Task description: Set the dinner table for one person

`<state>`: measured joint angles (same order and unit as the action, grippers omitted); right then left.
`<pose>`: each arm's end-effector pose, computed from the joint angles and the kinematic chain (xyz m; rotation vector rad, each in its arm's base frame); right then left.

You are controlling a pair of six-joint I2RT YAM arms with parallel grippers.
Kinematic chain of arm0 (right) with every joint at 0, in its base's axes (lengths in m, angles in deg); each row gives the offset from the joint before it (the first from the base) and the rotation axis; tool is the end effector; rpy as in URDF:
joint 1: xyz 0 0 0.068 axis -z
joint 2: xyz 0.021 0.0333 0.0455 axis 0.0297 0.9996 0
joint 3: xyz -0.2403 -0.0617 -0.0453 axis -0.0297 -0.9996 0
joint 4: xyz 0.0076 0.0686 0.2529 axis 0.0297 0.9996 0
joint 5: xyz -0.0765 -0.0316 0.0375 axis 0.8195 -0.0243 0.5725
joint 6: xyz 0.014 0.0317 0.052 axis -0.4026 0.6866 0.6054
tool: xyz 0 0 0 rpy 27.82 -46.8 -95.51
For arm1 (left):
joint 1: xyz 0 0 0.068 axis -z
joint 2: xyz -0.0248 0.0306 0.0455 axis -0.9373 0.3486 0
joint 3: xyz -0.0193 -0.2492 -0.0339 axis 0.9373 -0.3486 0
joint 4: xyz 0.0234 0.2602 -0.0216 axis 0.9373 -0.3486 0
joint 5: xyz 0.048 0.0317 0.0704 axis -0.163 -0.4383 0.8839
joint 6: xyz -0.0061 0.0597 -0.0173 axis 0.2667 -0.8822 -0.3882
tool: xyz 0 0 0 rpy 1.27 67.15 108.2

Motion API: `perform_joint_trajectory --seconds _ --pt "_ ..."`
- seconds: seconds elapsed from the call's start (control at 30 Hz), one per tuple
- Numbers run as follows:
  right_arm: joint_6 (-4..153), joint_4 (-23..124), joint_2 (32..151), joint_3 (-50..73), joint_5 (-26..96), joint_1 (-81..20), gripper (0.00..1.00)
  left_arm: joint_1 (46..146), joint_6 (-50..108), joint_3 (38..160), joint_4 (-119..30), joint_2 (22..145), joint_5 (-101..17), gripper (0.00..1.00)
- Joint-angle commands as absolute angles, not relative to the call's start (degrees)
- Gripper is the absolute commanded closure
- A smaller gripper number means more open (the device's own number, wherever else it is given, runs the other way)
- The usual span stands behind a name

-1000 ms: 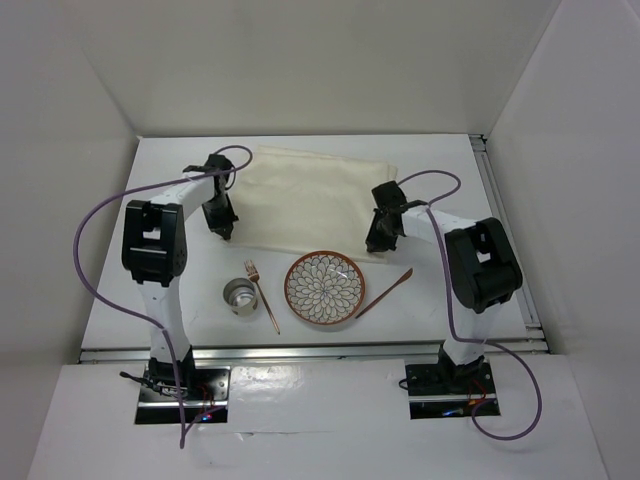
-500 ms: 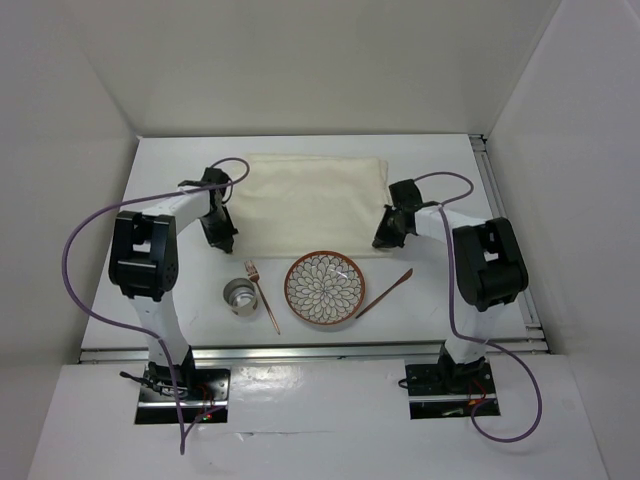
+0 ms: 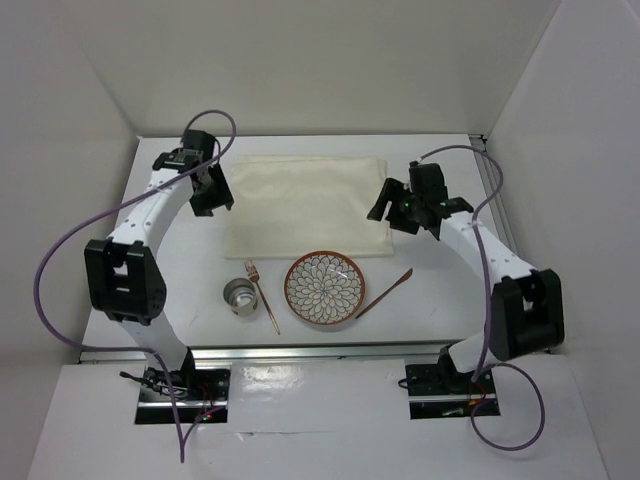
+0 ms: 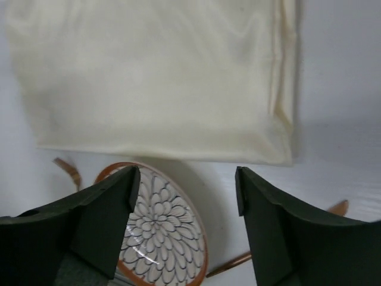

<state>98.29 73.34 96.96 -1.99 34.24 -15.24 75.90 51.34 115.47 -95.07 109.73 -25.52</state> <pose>0.3240 0.0850 0.2216 0.2970 2.4360 0.5221 0.3785 -0.0349 0.2485 -0.6839 2.5344 -0.0521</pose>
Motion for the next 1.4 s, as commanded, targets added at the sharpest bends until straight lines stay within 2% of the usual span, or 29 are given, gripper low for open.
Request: perform_joint_trajectory --seconds 0.0,0.13,0.23,0.43,0.53,0.57,0.8,0.93,0.97,1.07,1.37 --pt "98.7 75.6 91.6 -5.5 29.6 -17.2 0.20 76.4 50.1 117.8 -98.0 103.9 -26.0 0.39" --pt "100.0 74.6 86.4 -15.4 24.2 -20.0 0.12 77.0 48.7 116.7 -96.3 100.9 -28.1 0.37" --pt "100.0 72.2 85.2 -18.4 20.4 -22.4 0.07 77.6 48.2 116.7 -96.3 100.4 -29.5 0.39" --pt "98.6 72.0 88.6 -19.8 22.8 -26.7 0.08 79.2 47.6 116.7 -96.3 101.0 -29.5 0.41" --pt "98.0 69.3 91.6 -21.1 20.5 -26.7 0.19 79.2 47.1 117.3 -96.8 101.7 -29.0 0.41" --pt "98.0 67.8 93.2 -21.1 19.6 -27.4 0.26 79.7 47.1 117.3 -96.9 102.3 -29.0 0.42" --pt "98.0 62.8 98.2 -22.2 19.6 -28.6 0.42 80.2 47.1 117.3 -96.9 102.9 -29.2 0.42" --pt "98.0 62.5 98.2 -21.5 19.9 -29.1 0.70 80.8 47.6 117.2 -96.0 103.4 -29.8 0.43" --pt "98.0 62.5 97.6 -21.5 20.5 -29.1 0.85 80.8 47.6 117.2 -96.7 103.4 -29.8 0.43" --pt "98.0 67.2 95.9 -17.9 23.1 -29.1 1.00 80.8 47.6 118.7 -97.3 103.9 -28.7 0.43" --pt "95.4 78.3 90.7 -0.1 24.7 -27.5 1.00 81.3 47.6 121.7 -98.5 102.8 -27.9 0.43"
